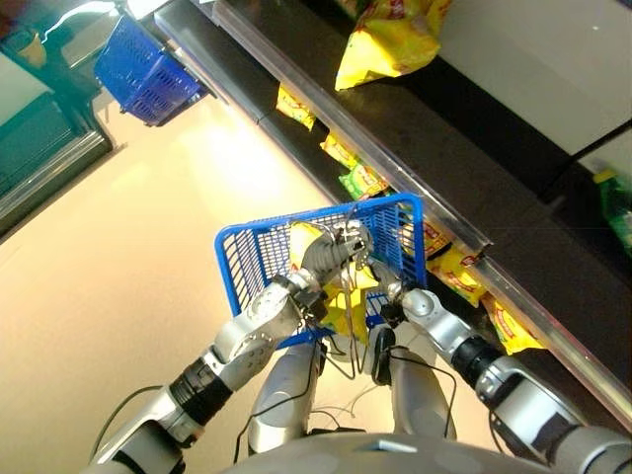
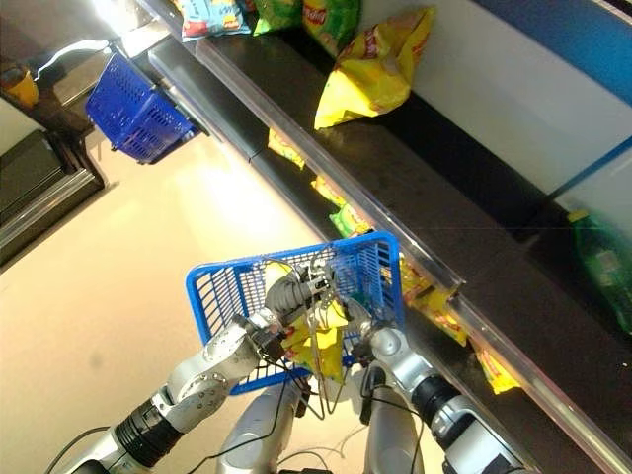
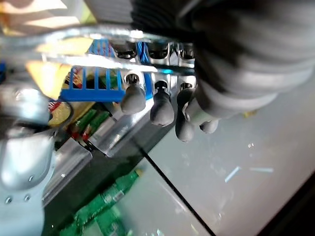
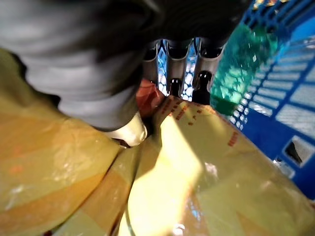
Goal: Pick up the snacks into the basket
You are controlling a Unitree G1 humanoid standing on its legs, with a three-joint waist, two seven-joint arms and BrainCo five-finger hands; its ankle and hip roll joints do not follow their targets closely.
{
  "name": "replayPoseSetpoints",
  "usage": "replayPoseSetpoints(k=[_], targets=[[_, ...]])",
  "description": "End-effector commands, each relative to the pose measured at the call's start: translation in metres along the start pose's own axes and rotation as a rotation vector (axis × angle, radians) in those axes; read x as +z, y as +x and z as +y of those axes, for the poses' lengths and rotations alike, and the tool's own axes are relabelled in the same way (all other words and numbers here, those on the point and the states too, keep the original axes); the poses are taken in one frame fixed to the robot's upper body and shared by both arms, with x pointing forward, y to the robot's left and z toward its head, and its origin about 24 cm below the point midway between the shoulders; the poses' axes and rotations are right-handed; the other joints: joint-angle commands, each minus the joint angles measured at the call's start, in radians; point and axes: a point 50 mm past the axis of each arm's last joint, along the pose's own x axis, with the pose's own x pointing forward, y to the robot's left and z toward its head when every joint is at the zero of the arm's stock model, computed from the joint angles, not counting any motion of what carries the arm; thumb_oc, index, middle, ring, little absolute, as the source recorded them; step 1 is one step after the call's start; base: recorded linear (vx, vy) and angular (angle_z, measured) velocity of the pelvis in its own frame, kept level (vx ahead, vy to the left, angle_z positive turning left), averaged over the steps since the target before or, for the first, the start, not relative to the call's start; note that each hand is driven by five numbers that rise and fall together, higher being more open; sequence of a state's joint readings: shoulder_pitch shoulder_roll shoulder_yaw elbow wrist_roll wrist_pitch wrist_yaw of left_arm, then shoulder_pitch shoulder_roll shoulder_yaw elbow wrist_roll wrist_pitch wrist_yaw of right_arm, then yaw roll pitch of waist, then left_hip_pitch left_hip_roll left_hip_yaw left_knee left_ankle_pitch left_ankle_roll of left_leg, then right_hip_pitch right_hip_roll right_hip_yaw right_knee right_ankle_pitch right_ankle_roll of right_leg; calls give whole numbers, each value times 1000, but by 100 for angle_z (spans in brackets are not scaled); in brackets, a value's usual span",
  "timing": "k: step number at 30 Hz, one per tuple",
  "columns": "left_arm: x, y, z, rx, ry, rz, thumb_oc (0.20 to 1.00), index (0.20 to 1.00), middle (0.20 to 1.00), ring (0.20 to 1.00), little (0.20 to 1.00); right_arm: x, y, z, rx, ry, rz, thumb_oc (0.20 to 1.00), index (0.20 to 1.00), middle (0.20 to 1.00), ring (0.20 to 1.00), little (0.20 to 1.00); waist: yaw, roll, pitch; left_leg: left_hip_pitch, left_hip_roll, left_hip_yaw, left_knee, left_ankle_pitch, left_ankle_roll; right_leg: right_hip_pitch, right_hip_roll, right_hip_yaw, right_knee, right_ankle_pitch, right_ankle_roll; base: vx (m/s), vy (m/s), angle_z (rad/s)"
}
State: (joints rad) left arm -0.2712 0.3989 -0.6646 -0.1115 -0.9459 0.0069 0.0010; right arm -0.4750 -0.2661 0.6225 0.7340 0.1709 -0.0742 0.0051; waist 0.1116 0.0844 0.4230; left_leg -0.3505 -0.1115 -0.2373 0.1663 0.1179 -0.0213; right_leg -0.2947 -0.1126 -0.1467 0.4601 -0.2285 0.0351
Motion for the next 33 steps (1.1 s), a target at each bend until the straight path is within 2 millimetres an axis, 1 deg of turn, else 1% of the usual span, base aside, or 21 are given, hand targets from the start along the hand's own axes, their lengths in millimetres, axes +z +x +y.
replayPoseSetpoints(k=[1,2,4,5,6,11,12,13,14,19,20,22,23,24,25,26,27,28,31,32,33], targets=[[60,10,-91,-450,-29,-294,200,200,200,200,200,79,22,-11,-66,15,-251,200,200,200,200,200,11,23,-26,10,-64,14,120,-172,30,-19,-31,45,-170,182,83,-19,-11,21],[56,10,-94,-466,-38,-268,200,200,200,200,200,93,26,-23,-110,9,-277,200,200,200,200,200,18,28,-18,6,-69,4,120,-169,30,-18,-34,40,-170,181,83,-28,-18,26],[51,11,-97,-490,-46,-230,200,200,200,200,200,108,30,-40,-173,-2,-284,200,200,200,200,200,31,39,-10,-3,-75,-7,118,-163,31,-27,-40,34,-166,181,80,-22,-10,32],[51,11,-97,-490,-45,-230,200,200,200,200,200,108,30,-40,-173,-2,-284,200,200,200,200,200,31,39,-9,-3,-75,-7,118,-163,31,-27,-40,34,-166,181,80,-10,3,24],[49,10,-102,-514,-42,-204,200,200,200,200,200,121,35,-57,-244,5,-274,200,200,200,200,200,46,48,0,-7,-81,-16,113,-158,31,-27,-42,28,-166,183,79,-6,6,12],[50,12,-107,-540,-29,-190,200,200,200,200,200,125,42,-67,-288,-41,-203,200,200,200,200,200,62,59,20,0,-86,-36,102,-149,29,-16,-52,11,-170,183,79,0,-1,18],[51,13,-106,-537,-21,-196,200,200,200,200,200,120,42,-68,-289,-57,-171,438,438,438,438,438,62,60,22,1,-88,-41,104,-149,29,-15,-55,8,-165,182,79,1,3,15],[53,13,-105,-532,-16,-203,200,200,200,200,200,118,43,-68,-289,-63,-160,614,614,614,614,614,63,60,21,1,-88,-42,103,-148,28,-12,-57,4,-165,181,79,11,10,21],[54,14,-104,-522,-18,-211,200,200,200,200,200,115,43,-65,-279,-66,-146,1000,1000,1000,1000,1000,61,59,20,3,-88,-44,104,-149,29,-9,-59,3,-163,180,79,17,21,19],[60,11,-86,-439,-19,-257,200,200,200,200,200,92,40,-51,-243,-78,-111,1000,1000,1000,1000,1000,47,41,5,20,-82,-32,96,-155,32,3,-58,13,-171,184,81,7,30,6],[60,11,-86,-439,-19,-257,200,200,200,200,200,92,40,-51,-243,-78,-111,1000,1000,1000,1000,1000,48,41,5,20,-82,-32,96,-155,32,3,-58,13,-171,184,81,9,47,-1],[65,0,-52,-276,-17,-314,200,200,200,200,200,67,23,-32,-162,-119,-147,1000,1000,1000,1000,1000,22,7,-18,45,-66,-10,66,-154,31,18,-54,23,-195,194,87,24,57,-5],[64,-1,-52,-275,-19,-313,200,200,200,200,200,66,23,-32,-160,-119,-144,1000,1000,1000,1000,1000,22,7,-20,46,-66,-10,65,-153,31,19,-54,23,-195,194,87,30,29,-23],[64,-5,-40,-217,-19,-327,200,200,200,200,200,59,14,-29,-146,-125,-160,1000,1000,1000,1000,1000,12,-4,-30,57,-61,-4,53,-152,30,26,-52,23,-204,197,89,17,5,-29],[64,-5,-40,-217,-20,-327,200,200,200,200,200,59,14,-29,-146,-125,-160,1000,1000,1000,1000,1000,11,-4,-31,56,-61,-5,52,-151,30,25,-52,23,-205,197,89,26,13,-24],[65,-10,-28,-156,-18,-345,200,200,200,200,200,53,4,-32,-147,-147,-176,1000,1000,1000,1000,1000,3,-15,-40,64,-56,5,43,-151,30,28,-49,27,-210,199,91,10,7,-10],[65,-10,-28,-156,-18,-345,200,200,200,200,200,53,4,-32,-147,-147,-176,1000,1000,1000,1000,1000,3,-15,-40,63,-56,5,43,-151,30,28,-49,27,-210,199,91,93,4,-19],[62,-32,14,63,-17,-394,200,200,200,200,200,25,-34,-49,-139,-228,-181,1000,1000,1000,1000,1000,-24,-53,-77,101,-38,29,17,-155,30,56,-40,37,-239,200,95,103,1,-21],[55,-57,51,269,6,-426,200,200,200,200,200,5,-74,-60,-126,-229,-190,1000,1000,1000,1000,1000,-54,-85,-126,140,-25,64,-15,-156,31,82,-26,60,-274,212,103,108,18,-40],[55,-57,51,269,6,-426,200,200,200,200,200,5,-74,-61,-126,-229,-190,1000,1000,1000,1000,1000,-53,-85,-126,140,-25,64,-15,-156,31,82,-26,60,-274,213,103,90,11,-72],[53,-77,71,405,72,-442,200,200,200,200,200,-6,-98,-69,-153,-199,-197,1000,1000,1000,1000,1000,-76,-102,-151,171,-12,93,-37,-159,30,102,-15,80,-300,217,108,92,6,-57]])
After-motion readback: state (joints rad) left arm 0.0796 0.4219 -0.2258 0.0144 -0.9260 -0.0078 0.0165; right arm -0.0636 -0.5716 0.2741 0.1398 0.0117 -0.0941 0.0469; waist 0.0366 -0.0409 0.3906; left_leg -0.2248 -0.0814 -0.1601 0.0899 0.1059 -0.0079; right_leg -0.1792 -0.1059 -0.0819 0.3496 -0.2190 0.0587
